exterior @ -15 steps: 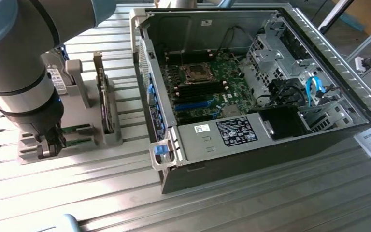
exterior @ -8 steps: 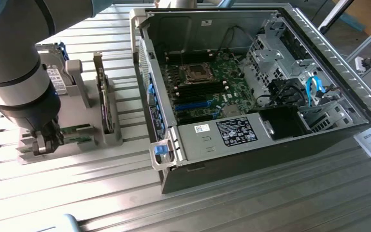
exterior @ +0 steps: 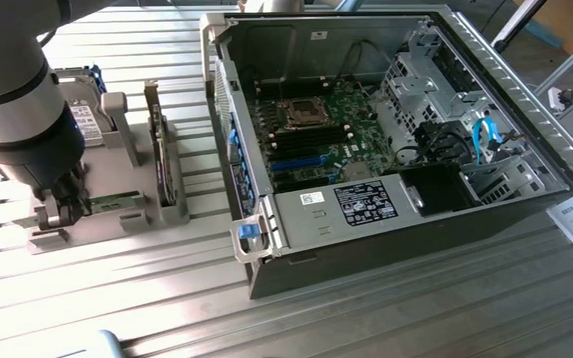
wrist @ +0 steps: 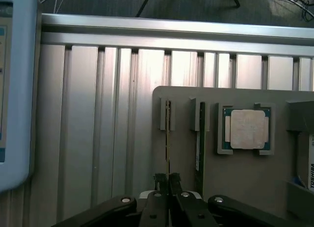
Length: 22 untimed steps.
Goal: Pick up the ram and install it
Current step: 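Pick up the ram and move it above insertion slot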
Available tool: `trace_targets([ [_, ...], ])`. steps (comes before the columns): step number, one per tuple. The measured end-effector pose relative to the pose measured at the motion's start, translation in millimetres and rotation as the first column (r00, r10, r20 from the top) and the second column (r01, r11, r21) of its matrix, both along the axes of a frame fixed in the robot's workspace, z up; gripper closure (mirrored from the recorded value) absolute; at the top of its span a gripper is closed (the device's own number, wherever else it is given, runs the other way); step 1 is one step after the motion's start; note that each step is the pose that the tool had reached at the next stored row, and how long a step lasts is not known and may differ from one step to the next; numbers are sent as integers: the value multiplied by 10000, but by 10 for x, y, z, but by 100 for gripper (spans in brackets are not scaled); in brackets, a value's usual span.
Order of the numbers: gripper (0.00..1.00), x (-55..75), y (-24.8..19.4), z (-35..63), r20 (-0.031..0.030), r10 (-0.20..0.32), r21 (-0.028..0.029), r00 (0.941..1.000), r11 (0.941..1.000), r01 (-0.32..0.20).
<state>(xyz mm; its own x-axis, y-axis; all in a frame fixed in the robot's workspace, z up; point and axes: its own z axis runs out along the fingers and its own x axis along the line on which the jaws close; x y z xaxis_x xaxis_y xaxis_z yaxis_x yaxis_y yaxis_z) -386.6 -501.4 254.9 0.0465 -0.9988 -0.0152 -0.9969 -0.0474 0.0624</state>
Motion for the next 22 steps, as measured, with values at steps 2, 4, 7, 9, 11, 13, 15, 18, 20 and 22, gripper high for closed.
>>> trace_targets([
  [2,87,0,0,72,1,0,-5,10000,10000,0],
  [4,87,0,0,150,0,0,-12,10000,10000,0],
  [7,87,0,0,248,0,0,-25,10000,10000,0],
  [9,87,0,0,288,0,0,-31,10000,10000,0],
  [11,87,0,0,329,0,0,-34,10000,10000,0],
  [13,87,0,0,371,1,1,-38,10000,10000,-1],
  [15,87,0,0,455,1,0,-45,10000,10000,0],
  [18,87,0,0,575,0,0,-61,10000,10000,0],
  [20,87,0,0,669,0,0,-64,10000,10000,0],
  [22,87,0,0,747,0,0,-66,10000,10000,0],
])
